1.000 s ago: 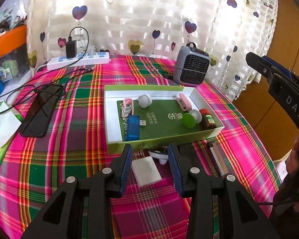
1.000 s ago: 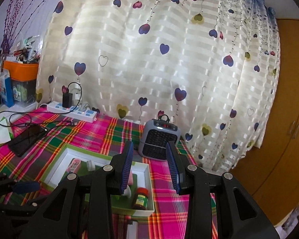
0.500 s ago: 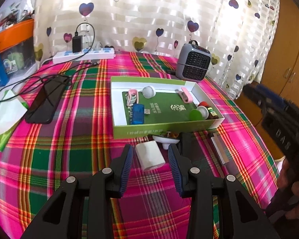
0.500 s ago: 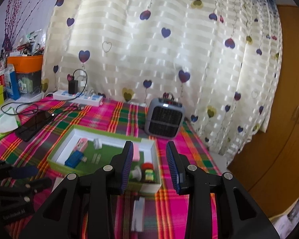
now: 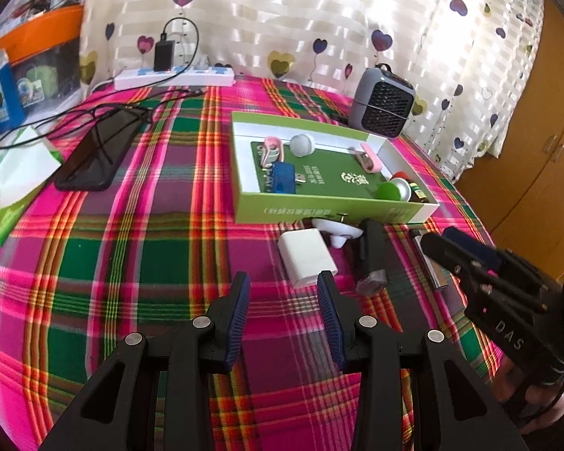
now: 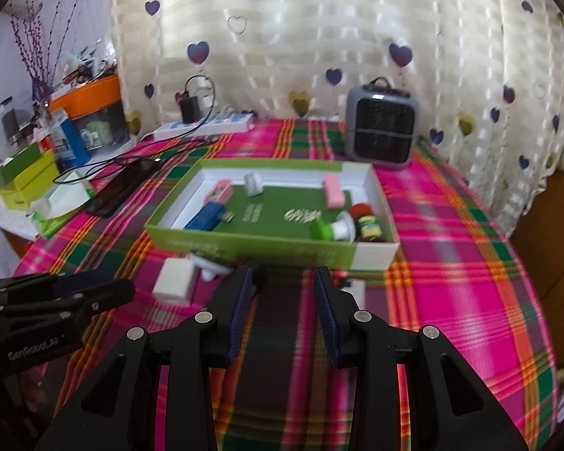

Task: Organize rigid objects
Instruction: 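Move the right tool to the black stick while the left tool approaches the white charger, then close the right tool on the black stick while the left tool grasps the white charger cube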

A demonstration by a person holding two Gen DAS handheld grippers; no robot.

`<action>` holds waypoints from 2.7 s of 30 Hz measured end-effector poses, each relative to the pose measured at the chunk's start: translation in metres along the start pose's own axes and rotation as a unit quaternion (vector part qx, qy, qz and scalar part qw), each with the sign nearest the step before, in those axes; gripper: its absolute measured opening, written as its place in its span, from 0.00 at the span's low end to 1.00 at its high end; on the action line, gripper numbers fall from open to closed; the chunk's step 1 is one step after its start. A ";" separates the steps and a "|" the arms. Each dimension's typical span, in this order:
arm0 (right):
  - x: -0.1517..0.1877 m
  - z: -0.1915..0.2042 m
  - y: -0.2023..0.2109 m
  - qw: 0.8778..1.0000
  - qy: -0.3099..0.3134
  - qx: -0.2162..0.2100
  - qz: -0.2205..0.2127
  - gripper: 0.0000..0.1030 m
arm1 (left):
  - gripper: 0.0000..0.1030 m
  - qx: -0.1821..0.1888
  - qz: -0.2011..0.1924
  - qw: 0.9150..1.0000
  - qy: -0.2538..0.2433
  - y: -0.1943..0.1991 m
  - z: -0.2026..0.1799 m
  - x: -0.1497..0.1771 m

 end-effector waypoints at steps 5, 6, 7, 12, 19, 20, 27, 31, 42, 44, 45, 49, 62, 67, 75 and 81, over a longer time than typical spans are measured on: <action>0.008 0.009 -0.009 0.999 -0.007 -0.035 0.022 0.35 | 0.35 0.003 0.004 1.000 0.006 -0.002 0.006 0.003; 0.009 0.011 -0.010 0.999 -0.008 -0.042 0.025 0.35 | 0.35 0.004 0.005 1.000 0.008 -0.002 0.007 0.004; 0.009 0.013 -0.012 0.998 -0.010 -0.048 0.027 0.35 | 0.35 0.004 0.006 1.000 0.010 -0.003 0.009 0.004; 0.010 0.019 -0.020 0.997 -0.020 -0.069 0.039 0.50 | 0.35 0.007 0.010 1.000 0.016 -0.005 0.014 0.007; 0.014 0.021 -0.038 0.996 -0.027 -0.058 0.067 0.50 | 0.35 0.013 0.015 1.000 0.015 -0.008 0.015 0.008; 0.014 0.021 -0.038 0.996 -0.028 -0.056 0.069 0.50 | 0.35 0.014 0.016 1.000 0.016 -0.009 0.016 0.008; 0.014 0.021 -0.049 0.996 -0.018 -0.037 0.081 0.50 | 0.35 0.022 0.022 0.999 0.016 -0.013 0.013 0.006; 0.014 0.019 -0.050 0.996 -0.015 -0.029 0.081 0.50 | 0.36 0.028 0.023 0.999 0.010 -0.014 0.007 0.005; 0.014 0.007 -0.050 0.996 -0.018 -0.012 0.085 0.50 | 0.37 0.032 0.032 0.999 -0.005 -0.023 -0.008 0.000; 0.014 0.005 -0.050 0.996 -0.020 -0.012 0.084 0.50 | 0.37 0.029 0.035 0.999 -0.007 -0.026 -0.010 -0.001; 0.014 0.004 -0.050 0.996 -0.021 -0.012 0.084 0.50 | 0.37 0.029 0.035 0.999 -0.008 -0.026 -0.011 -0.001; 0.013 -0.001 -0.051 0.996 -0.024 -0.011 0.085 0.50 | 0.38 0.021 0.035 0.999 -0.016 -0.030 -0.017 -0.005; 0.012 -0.016 -0.055 0.995 -0.030 -0.021 0.092 0.44 | 0.38 0.001 0.042 0.999 -0.012 -0.045 -0.023 -0.015; 0.011 -0.019 -0.057 0.995 -0.033 -0.028 0.094 0.44 | 0.38 -0.010 0.049 0.999 -0.016 -0.052 -0.026 -0.015; 0.010 -0.020 -0.060 0.995 -0.027 -0.033 0.096 0.44 | 0.38 -0.029 0.049 0.998 -0.027 -0.059 -0.028 -0.018; 0.008 -0.018 -0.062 0.995 -0.015 -0.030 0.098 0.44 | 0.38 -0.048 0.047 0.997 -0.047 -0.061 -0.032 -0.018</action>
Point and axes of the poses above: each gripper's, at about its wrist camera, not at the fingertips, and y roughly against the way its jaws point, z to its left, x to its underside, the point moved 4 cm from there along -y, roughly the way its jaws point
